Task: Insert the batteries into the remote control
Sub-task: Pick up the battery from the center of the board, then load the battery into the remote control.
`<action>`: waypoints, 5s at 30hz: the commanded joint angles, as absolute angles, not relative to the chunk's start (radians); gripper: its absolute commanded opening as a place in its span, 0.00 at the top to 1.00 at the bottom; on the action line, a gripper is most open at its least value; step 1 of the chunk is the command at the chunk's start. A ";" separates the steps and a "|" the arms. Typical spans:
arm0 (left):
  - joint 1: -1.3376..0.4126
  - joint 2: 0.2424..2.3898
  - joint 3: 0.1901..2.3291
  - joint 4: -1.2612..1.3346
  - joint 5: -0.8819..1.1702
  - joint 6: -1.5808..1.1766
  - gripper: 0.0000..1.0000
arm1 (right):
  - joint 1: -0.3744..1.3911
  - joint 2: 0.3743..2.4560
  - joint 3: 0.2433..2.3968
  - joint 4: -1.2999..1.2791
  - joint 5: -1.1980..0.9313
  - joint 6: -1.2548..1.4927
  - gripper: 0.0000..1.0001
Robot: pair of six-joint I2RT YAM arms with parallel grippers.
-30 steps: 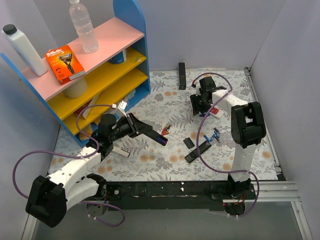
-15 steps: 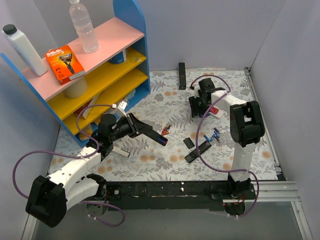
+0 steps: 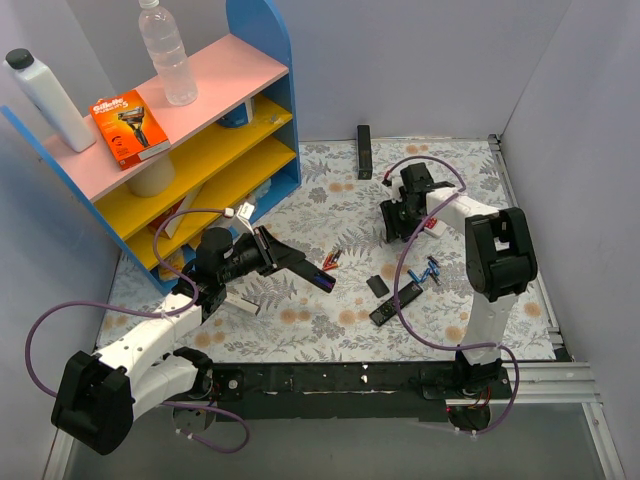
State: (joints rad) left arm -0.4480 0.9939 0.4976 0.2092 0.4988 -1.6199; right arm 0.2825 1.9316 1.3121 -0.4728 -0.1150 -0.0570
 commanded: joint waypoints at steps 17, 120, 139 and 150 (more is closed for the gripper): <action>-0.451 0.994 0.515 0.233 0.520 -1.632 1.00 | 0.279 1.617 1.115 -0.451 0.141 0.409 0.40; -0.451 1.081 0.436 0.492 0.637 -1.749 1.00 | 1.043 1.423 1.434 -0.905 -0.037 -0.063 0.99; -0.453 1.068 0.402 0.604 0.660 -1.822 1.00 | 1.045 1.509 1.491 -0.965 -0.005 -0.077 0.99; -0.454 1.063 0.388 0.684 0.681 -1.865 1.00 | 1.045 1.552 1.548 -0.971 -0.005 -0.104 0.96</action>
